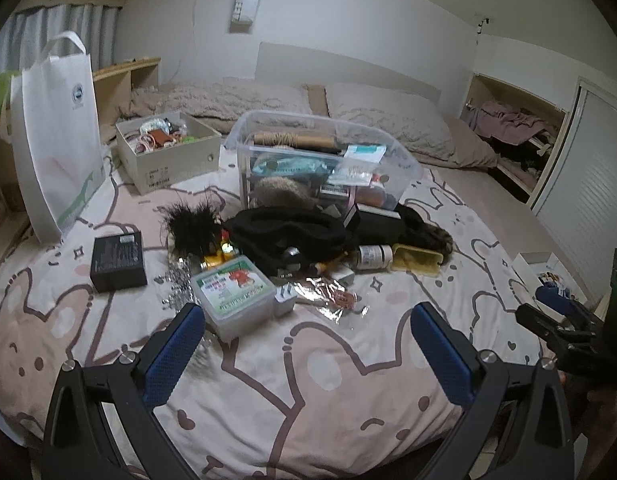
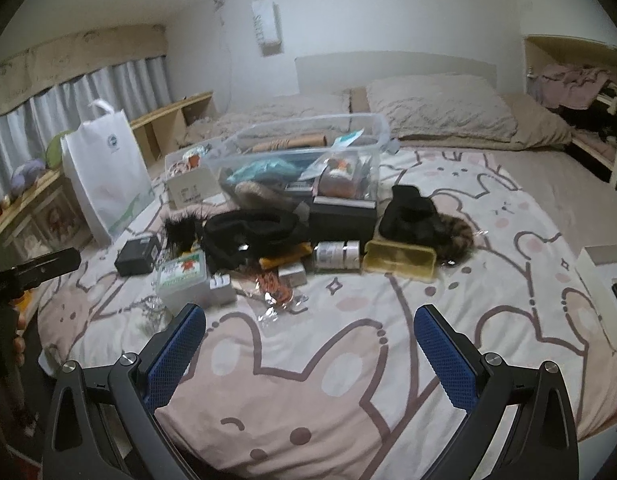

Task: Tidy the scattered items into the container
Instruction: 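Reach the right tool down and grasp the bagged orange cable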

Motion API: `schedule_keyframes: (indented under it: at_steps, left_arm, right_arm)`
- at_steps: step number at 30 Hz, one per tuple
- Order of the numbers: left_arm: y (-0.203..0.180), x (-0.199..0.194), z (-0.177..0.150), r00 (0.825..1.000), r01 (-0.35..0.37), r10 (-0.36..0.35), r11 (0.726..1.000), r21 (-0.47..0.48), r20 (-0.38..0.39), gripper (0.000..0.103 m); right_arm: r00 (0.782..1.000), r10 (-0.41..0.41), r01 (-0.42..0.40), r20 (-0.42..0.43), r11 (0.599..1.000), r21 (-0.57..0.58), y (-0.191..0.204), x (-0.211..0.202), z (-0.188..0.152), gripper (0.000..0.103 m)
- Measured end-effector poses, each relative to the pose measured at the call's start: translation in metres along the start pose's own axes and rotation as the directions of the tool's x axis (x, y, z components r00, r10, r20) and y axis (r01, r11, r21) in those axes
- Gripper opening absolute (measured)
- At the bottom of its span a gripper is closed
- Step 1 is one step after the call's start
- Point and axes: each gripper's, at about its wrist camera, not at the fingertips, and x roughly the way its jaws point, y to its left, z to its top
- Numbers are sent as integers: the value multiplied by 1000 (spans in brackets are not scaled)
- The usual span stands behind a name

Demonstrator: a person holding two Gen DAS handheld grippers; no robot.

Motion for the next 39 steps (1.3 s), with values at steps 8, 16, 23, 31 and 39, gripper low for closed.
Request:
schedule_keyframes:
  at_steps: [8, 16, 23, 31, 39]
  left_arm:
    - [14, 39, -23, 993, 71, -75, 997, -44, -96, 103]
    - [23, 68, -36, 974, 147, -156, 987, -68, -165, 103]
    - [31, 88, -45, 968, 125, -136, 990, -61, -212, 103]
    - [40, 101, -49, 959, 120, -130, 991, -55, -251, 103]
    - [47, 104, -50, 960, 112, -131, 990, -91, -246, 103]
  right_arm:
    - [994, 2, -7, -105, 999, -50, 11, 48, -9, 103]
    - [973, 4, -18, -229, 998, -60, 19, 109, -10, 103]
    - [948, 19, -67, -318, 988, -142, 32, 169, -5, 103]
    - [914, 11, -123, -405, 960, -252, 56, 234, -3, 103]
    - [878, -37, -97, -476, 962, -254, 59, 276, -9, 102]
